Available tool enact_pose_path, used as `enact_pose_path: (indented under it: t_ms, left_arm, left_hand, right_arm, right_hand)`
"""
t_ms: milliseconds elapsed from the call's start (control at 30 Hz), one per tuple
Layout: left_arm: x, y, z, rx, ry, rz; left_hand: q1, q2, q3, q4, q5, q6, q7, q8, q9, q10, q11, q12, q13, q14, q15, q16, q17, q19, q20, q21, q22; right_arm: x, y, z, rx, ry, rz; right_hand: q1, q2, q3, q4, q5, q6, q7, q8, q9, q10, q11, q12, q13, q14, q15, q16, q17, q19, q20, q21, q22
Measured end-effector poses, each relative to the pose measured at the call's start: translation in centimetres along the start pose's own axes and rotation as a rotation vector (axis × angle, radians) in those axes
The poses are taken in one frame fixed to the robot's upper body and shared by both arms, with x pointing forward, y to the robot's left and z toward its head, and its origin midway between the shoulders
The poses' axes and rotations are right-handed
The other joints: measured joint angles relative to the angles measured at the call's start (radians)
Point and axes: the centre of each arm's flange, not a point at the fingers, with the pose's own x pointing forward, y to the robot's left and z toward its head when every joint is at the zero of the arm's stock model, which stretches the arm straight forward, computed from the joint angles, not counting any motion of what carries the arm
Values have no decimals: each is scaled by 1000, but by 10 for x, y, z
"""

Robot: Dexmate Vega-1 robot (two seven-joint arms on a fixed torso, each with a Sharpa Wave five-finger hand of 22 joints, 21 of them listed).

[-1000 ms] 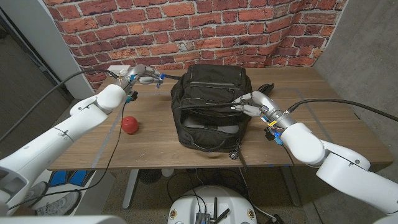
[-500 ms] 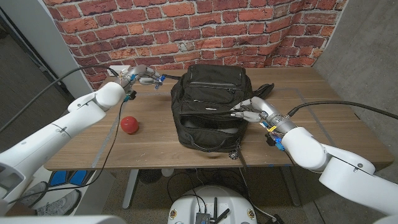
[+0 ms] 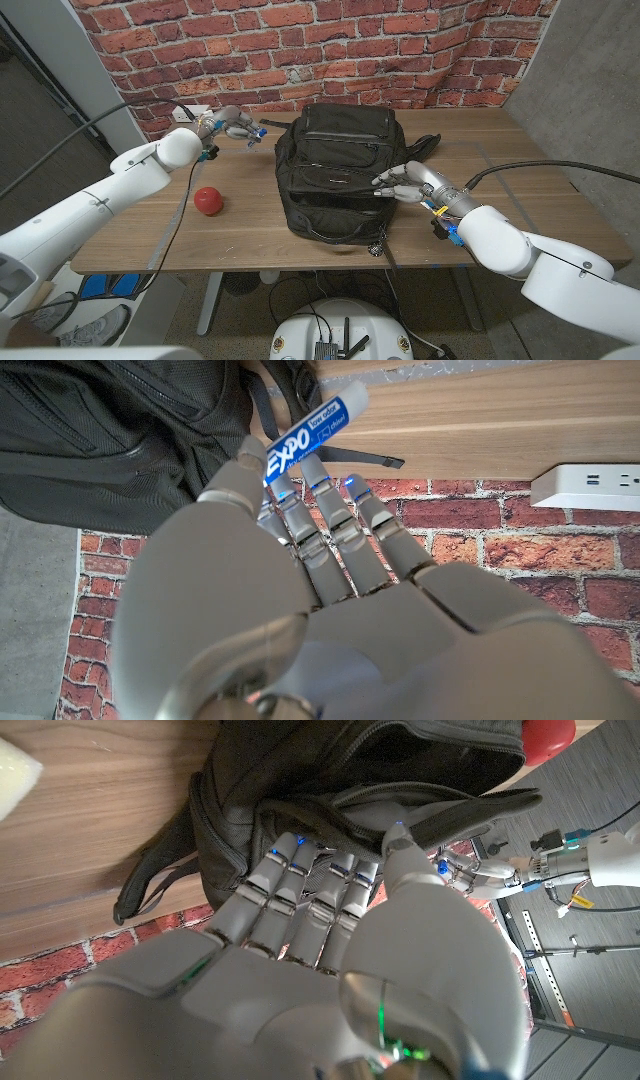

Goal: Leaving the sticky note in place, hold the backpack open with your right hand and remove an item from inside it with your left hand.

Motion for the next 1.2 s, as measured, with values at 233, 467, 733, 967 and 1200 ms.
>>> enact_pose_path:
  t_ms: [233, 467, 733, 967, 1200]
  left_arm:
    - [2, 0, 2, 26, 4, -18]
    - [4, -1, 3, 55, 11, -39]
    - [7, -2, 6, 128, 23, -74]
    - [7, -4, 8, 170, 32, -92]
    - [6, -4, 9, 192, 42, -96]
  left_hand:
    - [0, 0, 0, 0, 0, 0, 0, 0, 0, 0, 0, 0, 0, 0, 0, 0, 0, 0, 0, 0, 0]
    - [0, 0, 0, 0, 0, 0, 0, 0, 0, 0, 0, 0, 0, 0, 0, 0, 0, 0, 0, 0, 0]
    - [0, 0, 0, 0, 0, 0, 0, -3, 0, 0, 0, -3, 0, 0, 0, 0, 0, 0, 0, 0, 0]
    - [0, 0, 0, 0, 0, 0, 0, -3, 0, -1, 0, -5, 0, 0, 0, 0, 0, 0, 0, 0, 0]
    - [0, 0, 5, -5, -1, 0, 0, 0, 0, -1, 0, -6, 0, 0, 0, 0, 0, 0, 0, 0, 0]
  right_arm:
    - [-2, -3, -4, -15, 18, 34]
    - [-3, -7, -7, -17, 29, 72]
    - [-2, -19, -8, -20, 26, 99]
    - [-2, -26, -8, -6, 15, 121]
    - [-1, -33, -13, 13, 11, 102]
  right_hand:
    - [46, -46, -15, 2, -8, -96, -17, -5, -6, -111, 3, -3, -17, -75, 5, -23, -7, -31, 31, -20, -2]
    - [53, -67, -31, 17, -22, -235, -18, -11, -11, -256, 24, -4, -40, -173, 9, -52, -21, -83, 65, -54, -2]
    - [30, -90, -48, 27, -37, -350, -12, -11, -15, -386, 47, -4, -64, -267, 11, -63, -45, -159, 87, -81, -7]
    - [12, -89, -56, 35, -37, -395, -7, -11, -15, -432, 61, -4, -73, -297, 13, -63, -57, -185, 93, -89, -7]
    - [0, -87, -59, 38, -37, -404, 2, -11, -15, -442, 61, -4, -74, -298, 15, -63, -58, -189, 89, -89, -11]
